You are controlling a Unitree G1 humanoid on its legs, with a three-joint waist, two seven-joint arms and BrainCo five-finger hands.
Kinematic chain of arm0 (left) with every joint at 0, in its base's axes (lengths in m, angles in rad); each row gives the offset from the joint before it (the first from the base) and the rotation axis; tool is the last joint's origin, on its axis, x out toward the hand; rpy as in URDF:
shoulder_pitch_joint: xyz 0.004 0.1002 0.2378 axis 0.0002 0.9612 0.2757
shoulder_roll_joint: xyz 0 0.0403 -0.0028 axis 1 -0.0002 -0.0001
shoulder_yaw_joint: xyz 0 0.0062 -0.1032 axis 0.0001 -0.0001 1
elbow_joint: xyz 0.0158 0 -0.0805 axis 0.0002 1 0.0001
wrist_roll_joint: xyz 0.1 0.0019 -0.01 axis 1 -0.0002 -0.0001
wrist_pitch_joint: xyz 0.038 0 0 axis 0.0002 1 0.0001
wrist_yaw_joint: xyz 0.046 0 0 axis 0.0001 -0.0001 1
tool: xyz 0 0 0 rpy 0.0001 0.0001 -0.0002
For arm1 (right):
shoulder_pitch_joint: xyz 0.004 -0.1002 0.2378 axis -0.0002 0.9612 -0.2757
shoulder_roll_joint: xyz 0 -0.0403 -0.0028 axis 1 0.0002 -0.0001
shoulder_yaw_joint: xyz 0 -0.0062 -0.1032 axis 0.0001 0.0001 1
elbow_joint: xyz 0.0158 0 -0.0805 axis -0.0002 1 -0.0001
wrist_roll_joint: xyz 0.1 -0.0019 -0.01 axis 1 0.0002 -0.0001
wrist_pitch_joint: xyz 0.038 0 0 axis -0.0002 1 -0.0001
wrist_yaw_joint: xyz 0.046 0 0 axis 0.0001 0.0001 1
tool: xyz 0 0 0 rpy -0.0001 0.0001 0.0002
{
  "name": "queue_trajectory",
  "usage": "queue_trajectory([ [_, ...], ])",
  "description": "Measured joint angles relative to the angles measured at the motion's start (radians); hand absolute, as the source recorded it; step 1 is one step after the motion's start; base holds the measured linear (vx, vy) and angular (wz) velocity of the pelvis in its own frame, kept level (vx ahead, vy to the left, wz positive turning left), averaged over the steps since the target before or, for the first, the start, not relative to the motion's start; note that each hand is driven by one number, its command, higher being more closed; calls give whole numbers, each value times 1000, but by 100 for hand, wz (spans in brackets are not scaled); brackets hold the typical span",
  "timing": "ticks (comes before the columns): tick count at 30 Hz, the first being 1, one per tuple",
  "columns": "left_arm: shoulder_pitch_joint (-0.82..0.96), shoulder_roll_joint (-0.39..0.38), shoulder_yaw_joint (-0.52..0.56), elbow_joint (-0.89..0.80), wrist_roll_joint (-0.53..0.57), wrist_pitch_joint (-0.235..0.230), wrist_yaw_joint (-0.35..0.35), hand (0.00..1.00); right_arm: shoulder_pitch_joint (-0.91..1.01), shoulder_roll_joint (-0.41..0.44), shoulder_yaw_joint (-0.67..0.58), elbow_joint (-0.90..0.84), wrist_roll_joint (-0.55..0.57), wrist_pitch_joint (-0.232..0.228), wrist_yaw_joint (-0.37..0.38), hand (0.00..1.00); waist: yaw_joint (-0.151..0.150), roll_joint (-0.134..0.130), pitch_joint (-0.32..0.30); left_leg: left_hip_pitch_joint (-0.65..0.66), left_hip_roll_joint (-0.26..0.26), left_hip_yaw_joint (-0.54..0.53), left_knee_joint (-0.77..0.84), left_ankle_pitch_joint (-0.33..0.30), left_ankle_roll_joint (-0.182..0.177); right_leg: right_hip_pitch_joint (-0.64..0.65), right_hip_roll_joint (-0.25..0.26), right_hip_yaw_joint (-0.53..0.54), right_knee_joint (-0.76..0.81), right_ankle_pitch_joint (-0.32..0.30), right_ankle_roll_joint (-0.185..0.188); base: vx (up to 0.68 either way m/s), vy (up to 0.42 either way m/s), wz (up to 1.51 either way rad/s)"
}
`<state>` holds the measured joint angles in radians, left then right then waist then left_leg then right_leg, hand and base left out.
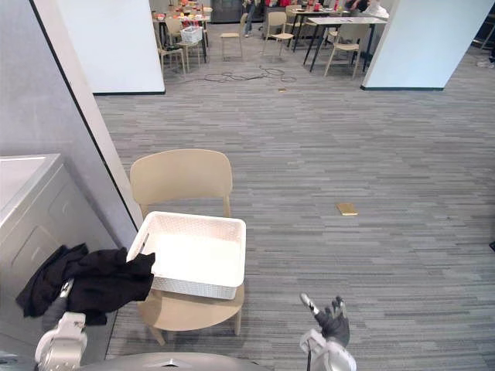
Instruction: Pick up the laundry basket with both hands and put the clothes into the washing machine.
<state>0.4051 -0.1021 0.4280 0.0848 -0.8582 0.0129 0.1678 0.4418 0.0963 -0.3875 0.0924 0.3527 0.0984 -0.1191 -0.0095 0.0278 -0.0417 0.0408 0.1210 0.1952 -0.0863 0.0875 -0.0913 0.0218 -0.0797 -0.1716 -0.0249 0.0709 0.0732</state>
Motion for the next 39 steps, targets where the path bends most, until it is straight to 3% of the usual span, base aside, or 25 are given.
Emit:
queue_trajectory([
  [5, 17, -9, 75, 251, 19, 24, -1, 100, -8, 1, -18, 167, 15, 15, 0, 0, 20, 3, 1, 13, -1, 27, 0, 0, 0, 8, -14, -14, 14, -11, 6, -31, 23, 11],
  [11, -8, -1, 70, 553, 34, 56, -16, 100, -50, -13, -18, 419, 4, 13, -27, 0, 23, -4, 2, 5, -19, 34, 0, -3, 2, 9, -35, -34, 18, -16, 11, -13, 33, 12],
  [13, -32, 6, 72, 655, 55, 66, -28, 100, -47, -15, -32, 525, -6, 12, -34, 0, 23, -31, -8, 6, -34, 55, 1, -15, 13, 0, -59, -29, 14, -19, 14, 21, 68, 6],
  [14, -42, 8, 72, 698, 67, 70, -41, 100, -53, -17, -65, 575, -7, 9, -34, 0, 26, -12, 4, 2, -34, 61, 1, -14, 18, -6, -59, -28, 16, -19, 17, 1, 44, -9],
  [15, -49, 9, 85, 724, 77, 71, -44, 100, -64, -20, -106, 627, -7, 8, -36, 0, 24, -15, 6, -6, -36, 73, 0, -13, 18, -7, -63, -24, 17, -22, 22, -6, 38, -12],
  [23, -129, 8, 112, 789, 89, 65, -67, 100, -99, -26, -175, 751, -15, 13, -35, 0, 23, -25, 58, -25, -39, 78, 0, -13, 18, -61, -71, -11, 89, -37, 19, -18, 20, -1],
  [26, -153, 6, 118, 789, 89, 63, -68, 100, -140, -34, -167, 750, -46, 9, -35, 0, 24, -9, 103, -28, -22, 77, 1, -13, 17, -63, -58, -25, 111, -43, 9, -22, -61, 11],
  [27, -156, 5, 118, 789, 88, 63, -69, 100, -147, -36, -162, 749, -46, 6, -35, 0, 25, -17, 117, -32, -18, 76, 2, -13, 17, -67, -56, -30, 117, -43, 9, -50, -72, 22],
  [30, -200, 2, 120, 787, 87, 62, -70, 100, -204, -83, -82, 747, -47, 5, -36, 0, 35, 5, 177, -150, 7, 30, 127, -14, 16, -153, -68, -75, 243, -82, -6, -73, -56, 41],
  [31, -207, 2, 118, 787, 87, 62, -70, 100, -217, -92, -69, 747, -47, 5, -37, 0, 36, 8, 186, -169, 6, 15, 138, -18, 10, -169, -74, -88, 266, -92, -7, -143, -76, 69],
  [32, -224, 4, 106, 787, 87, 61, -68, 100, -233, -111, -36, 748, -50, 5, -39, 0, 37, 2, 188, -197, -5, 5, 121, -63, -53, -201, -100, -114, 284, -101, -23, -98, -16, 71],
  [33, -234, 7, 108, 782, 87, 59, -67, 100, -243, -111, -30, 743, -50, 4, -41, 0, 37, -26, 192, -207, -15, 35, 144, -63, -35, -216, -128, -131, 284, -96, -33, -108, 14, 72],
  [34, -249, 19, 111, 773, 87, 56, -67, 100, -258, -112, -23, 740, -51, -1, -44, 0, 43, -28, 196, -256, -9, 80, 294, -72, 38, -243, -162, -137, 301, -89, -47, -94, 27, 44],
  [35, -256, 11, 110, 762, 87, 55, -67, 100, -282, -116, -22, 710, -51, -8, -45, 0, 42, -17, 207, -313, 49, 127, 612, -128, 102, -257, -176, -153, 322, -84, -52, -118, 32, 39],
  [36, -244, 8, 105, 767, 86, 57, -66, 100, -289, -119, -22, 679, -49, -12, -44, 0, 42, 16, 205, -309, 141, 150, 873, -179, 108, -256, -176, -175, 346, -85, -52, -89, 38, 36],
  [38, -246, 10, 99, 756, 86, 56, -68, 100, -294, -115, -22, 661, -45, -18, -44, 0, 39, 35, 194, -254, 221, 147, 1010, -183, 106, -250, -187, -199, 359, -81, -44, -33, 136, 57],
  [39, -258, 10, 96, 752, 85, 55, -72, 100, -298, -102, -47, 662, -40, -27, -45, 0, 34, 40, 184, -184, 272, 131, 976, -106, 117, -248, -214, -232, 365, -70, -26, -24, 203, 102],
])
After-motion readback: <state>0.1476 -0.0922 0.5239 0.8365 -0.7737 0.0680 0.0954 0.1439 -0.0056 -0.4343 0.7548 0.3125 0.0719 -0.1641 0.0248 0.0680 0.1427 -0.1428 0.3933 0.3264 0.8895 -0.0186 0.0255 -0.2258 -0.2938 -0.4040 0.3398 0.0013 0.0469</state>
